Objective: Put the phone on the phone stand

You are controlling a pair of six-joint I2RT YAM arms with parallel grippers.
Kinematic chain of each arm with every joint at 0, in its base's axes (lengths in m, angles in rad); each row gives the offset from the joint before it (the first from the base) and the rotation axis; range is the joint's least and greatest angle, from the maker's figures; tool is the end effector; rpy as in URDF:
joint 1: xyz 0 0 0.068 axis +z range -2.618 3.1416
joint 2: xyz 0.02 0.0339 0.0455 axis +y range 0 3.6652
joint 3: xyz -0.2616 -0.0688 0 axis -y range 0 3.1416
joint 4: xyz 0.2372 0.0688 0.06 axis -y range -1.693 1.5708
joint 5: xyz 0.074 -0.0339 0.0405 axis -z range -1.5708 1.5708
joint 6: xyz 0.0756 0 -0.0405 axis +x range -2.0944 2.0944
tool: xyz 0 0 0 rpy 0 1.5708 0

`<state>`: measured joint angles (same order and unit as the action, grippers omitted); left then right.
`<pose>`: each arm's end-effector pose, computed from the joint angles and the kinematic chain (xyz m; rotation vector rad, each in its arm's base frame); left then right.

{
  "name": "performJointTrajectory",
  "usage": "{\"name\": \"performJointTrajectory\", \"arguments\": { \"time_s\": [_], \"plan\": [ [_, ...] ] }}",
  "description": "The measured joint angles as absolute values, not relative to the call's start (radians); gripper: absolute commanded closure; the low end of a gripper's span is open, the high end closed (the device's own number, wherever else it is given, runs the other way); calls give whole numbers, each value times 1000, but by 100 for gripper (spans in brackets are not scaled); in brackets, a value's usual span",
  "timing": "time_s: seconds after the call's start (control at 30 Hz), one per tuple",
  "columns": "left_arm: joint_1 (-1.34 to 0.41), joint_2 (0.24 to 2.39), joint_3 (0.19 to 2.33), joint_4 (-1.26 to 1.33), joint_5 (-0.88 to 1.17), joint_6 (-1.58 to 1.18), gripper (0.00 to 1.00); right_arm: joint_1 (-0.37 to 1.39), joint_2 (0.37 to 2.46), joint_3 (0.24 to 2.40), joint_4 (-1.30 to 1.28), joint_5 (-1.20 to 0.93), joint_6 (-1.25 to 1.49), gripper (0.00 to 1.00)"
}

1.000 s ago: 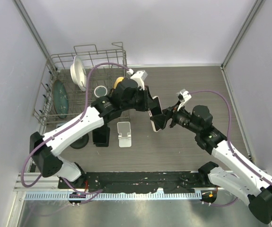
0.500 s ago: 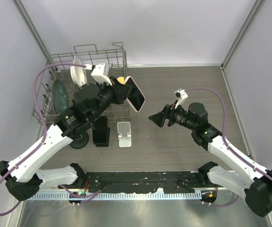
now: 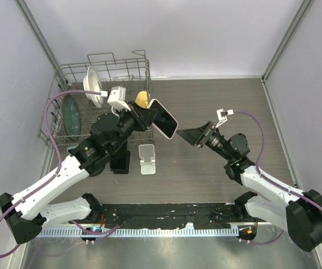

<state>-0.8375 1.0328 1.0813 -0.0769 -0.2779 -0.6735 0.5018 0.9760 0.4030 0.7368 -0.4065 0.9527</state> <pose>0.1939 -0.1842 0.4054 -0.0893 1.6795 -0.9410 0.2020 0.1449 0.2754 -0.0206 1.5968 1.4551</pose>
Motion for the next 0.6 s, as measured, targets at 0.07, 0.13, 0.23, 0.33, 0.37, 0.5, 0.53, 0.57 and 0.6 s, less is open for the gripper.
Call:
{"name": "performJointTrajectory", "arguments": {
  "time_s": [0.07,0.13,0.23,0.33,0.37,0.5,0.53,0.57,0.6],
  "plan": [
    [-838,1012,1040,-36,-270,-713,100,502,1024,386,875,-407,1041,13],
    [-838,1007,1023,-1,-262,-748,100,502,1074,386,994,-411,1115,15],
    [-838,1007,1008,53,-244,-793,100,502,1134,387,1134,-416,1206,28],
    [-838,1007,1001,95,-228,-833,100,502,1205,397,1220,-435,1293,43],
    [-838,1007,995,113,-223,-840,100,505,1231,403,1240,-441,1324,48],
    [-827,1010,962,142,-228,-866,100,515,1294,421,1290,-448,1412,57],
    [-826,1012,950,153,-228,-876,100,518,1299,422,1295,-448,1423,58],
    [-826,1013,935,167,-227,-886,100,521,1301,423,1297,-448,1431,62],
    [-826,1012,918,184,-229,-896,100,524,1301,423,1299,-447,1440,64]
  ]
}}
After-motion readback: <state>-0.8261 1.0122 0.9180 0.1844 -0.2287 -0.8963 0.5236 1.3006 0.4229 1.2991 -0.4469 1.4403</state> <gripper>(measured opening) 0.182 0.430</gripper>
